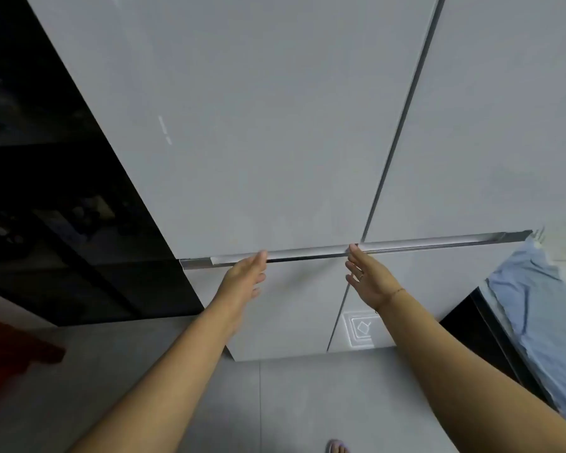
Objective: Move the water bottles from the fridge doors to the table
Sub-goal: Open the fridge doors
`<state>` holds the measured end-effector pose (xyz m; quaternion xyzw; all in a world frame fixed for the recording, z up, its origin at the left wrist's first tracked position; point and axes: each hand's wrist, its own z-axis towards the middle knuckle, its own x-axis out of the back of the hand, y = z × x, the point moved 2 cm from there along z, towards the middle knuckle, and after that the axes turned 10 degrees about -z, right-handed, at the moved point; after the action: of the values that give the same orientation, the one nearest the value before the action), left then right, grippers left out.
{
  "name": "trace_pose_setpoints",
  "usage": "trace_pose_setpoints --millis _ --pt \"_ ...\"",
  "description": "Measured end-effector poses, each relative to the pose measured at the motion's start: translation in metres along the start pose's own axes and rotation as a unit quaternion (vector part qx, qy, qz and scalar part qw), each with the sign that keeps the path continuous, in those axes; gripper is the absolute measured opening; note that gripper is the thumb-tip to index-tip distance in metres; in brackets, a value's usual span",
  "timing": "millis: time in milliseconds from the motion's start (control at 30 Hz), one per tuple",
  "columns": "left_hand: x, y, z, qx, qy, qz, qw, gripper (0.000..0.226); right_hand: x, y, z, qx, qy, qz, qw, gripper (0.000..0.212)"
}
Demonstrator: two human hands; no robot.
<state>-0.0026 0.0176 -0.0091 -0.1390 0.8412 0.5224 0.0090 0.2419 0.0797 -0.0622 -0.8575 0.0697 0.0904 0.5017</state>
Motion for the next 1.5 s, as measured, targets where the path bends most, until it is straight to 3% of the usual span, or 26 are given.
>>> trace_pose_setpoints --millis 100,233,300,500,633,867,1233,1433,1500 --pt "-0.012 -0.007 0.025 0.104 0.003 -0.149 0.983 0.072 0.001 -0.009 0.015 -0.022 0.004 0.046 0.999 0.05" --pt "-0.034 -0.015 0.051 0.128 0.032 -0.229 0.965 0.088 -0.001 -0.021 0.033 -0.04 -0.01 0.078 0.996 0.036" --pt "-0.047 -0.016 0.058 0.131 0.039 -0.252 0.958 0.091 -0.002 -0.025 0.039 -0.049 -0.017 0.103 0.993 0.03" --pt "-0.077 -0.018 0.077 0.123 0.03 -0.304 0.944 0.089 -0.003 -0.017 0.056 -0.064 -0.016 0.195 0.979 0.058" --pt "-0.087 -0.016 0.079 0.116 0.022 -0.331 0.936 0.085 -0.002 -0.016 0.058 -0.075 -0.015 0.169 0.983 0.05" --pt "-0.091 -0.016 0.062 0.131 0.031 -0.294 0.946 0.087 -0.008 -0.016 0.055 -0.075 0.014 0.146 0.986 0.049" --pt "-0.073 0.017 0.035 0.081 -0.005 -0.197 0.977 0.085 -0.018 -0.007 0.035 -0.058 0.072 0.129 0.987 0.079" --pt "-0.068 0.011 0.013 0.089 -0.043 -0.182 0.978 0.08 -0.011 0.013 -0.003 -0.043 0.045 0.175 0.983 0.091" --pt "-0.066 0.007 0.005 0.076 -0.045 -0.16 0.983 0.075 -0.005 0.017 -0.017 -0.041 0.014 0.217 0.975 0.084"
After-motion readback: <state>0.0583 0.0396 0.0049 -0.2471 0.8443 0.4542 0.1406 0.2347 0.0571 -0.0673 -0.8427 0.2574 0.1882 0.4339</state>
